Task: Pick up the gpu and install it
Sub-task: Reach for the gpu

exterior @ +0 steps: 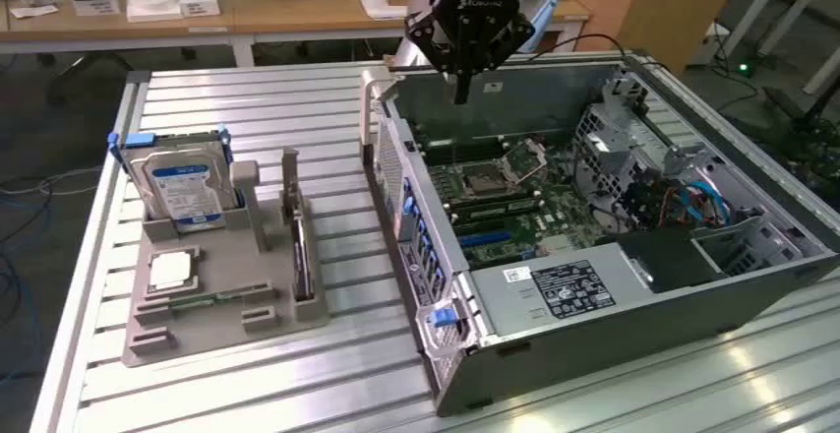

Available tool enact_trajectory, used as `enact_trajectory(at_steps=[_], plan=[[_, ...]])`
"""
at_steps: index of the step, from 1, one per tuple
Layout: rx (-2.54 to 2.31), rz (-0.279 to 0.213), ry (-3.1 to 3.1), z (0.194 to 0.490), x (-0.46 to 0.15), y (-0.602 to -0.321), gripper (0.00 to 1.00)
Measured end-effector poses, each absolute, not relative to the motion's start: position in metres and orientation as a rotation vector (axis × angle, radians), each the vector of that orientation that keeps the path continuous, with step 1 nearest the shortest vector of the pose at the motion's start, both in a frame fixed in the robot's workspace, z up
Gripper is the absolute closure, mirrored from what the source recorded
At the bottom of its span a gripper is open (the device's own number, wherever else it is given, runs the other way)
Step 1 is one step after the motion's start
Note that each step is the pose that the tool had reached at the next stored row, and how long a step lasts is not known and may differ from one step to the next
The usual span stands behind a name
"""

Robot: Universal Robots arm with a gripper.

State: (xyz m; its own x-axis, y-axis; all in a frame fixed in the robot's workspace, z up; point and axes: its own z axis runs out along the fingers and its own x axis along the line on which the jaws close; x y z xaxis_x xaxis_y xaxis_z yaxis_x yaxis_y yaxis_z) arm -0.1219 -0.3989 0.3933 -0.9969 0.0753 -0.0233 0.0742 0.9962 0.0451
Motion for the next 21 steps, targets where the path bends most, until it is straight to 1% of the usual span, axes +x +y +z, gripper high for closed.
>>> enact_trajectory(at_steps=[10, 21], plan=[[0.117, 0.069, 3.114, 0.393, -0.128, -0.399, 0.89], [0.117, 0.069, 3.114, 0.393, -0.151, -0.399, 0.89]])
